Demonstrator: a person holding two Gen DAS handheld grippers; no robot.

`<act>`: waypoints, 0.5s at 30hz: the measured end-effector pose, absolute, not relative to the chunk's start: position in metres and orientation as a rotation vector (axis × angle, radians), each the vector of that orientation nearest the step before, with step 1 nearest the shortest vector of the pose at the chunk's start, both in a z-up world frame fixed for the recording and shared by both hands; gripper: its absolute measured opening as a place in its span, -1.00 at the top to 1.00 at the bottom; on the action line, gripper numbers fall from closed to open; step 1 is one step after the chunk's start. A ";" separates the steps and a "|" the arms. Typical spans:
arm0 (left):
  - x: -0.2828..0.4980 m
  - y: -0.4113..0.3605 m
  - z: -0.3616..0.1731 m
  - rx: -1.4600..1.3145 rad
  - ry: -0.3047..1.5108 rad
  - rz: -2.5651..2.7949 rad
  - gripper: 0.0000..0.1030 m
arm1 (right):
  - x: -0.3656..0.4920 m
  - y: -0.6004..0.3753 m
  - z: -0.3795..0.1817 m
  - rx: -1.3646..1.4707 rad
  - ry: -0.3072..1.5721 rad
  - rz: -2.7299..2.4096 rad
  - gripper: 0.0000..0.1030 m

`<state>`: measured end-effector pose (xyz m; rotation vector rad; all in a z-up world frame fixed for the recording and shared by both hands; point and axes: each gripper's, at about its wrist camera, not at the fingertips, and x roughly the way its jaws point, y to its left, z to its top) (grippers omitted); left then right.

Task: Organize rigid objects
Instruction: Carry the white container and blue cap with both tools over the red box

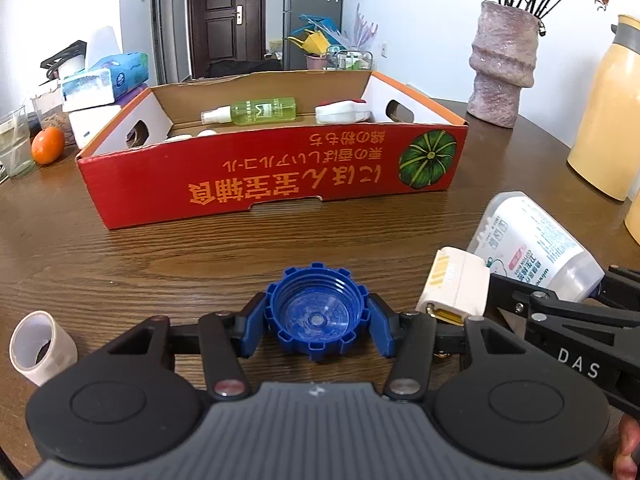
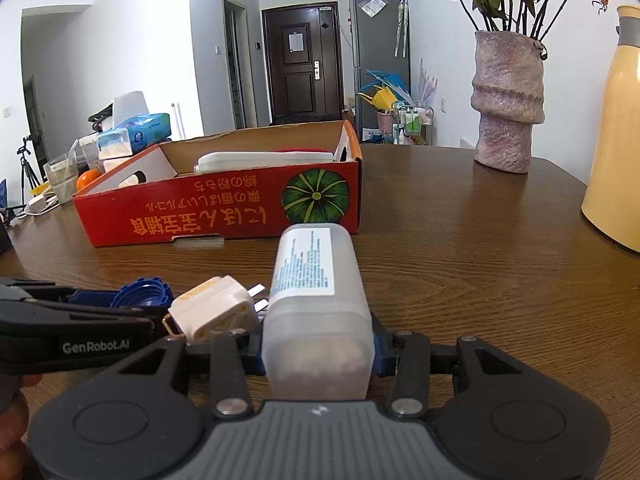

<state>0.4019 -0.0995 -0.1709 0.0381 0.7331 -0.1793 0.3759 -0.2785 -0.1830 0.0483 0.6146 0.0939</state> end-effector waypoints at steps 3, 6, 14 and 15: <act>0.402 -0.096 -0.171 0.031 0.733 -0.165 -0.05 | 0.376 -0.280 -0.183 0.057 0.614 0.093 0.16; 0.400 -0.092 -0.170 0.019 0.729 -0.151 -0.05 | 0.376 -0.281 -0.183 0.064 0.610 0.084 0.16; 0.388 -0.078 -0.165 -0.003 0.708 -0.126 -0.05 | 0.360 -0.280 -0.177 0.079 0.562 0.072 0.16; 0.386 -0.076 -0.164 -0.006 0.706 -0.122 -0.05 | 0.357 -0.279 -0.176 0.081 0.555 0.073 0.16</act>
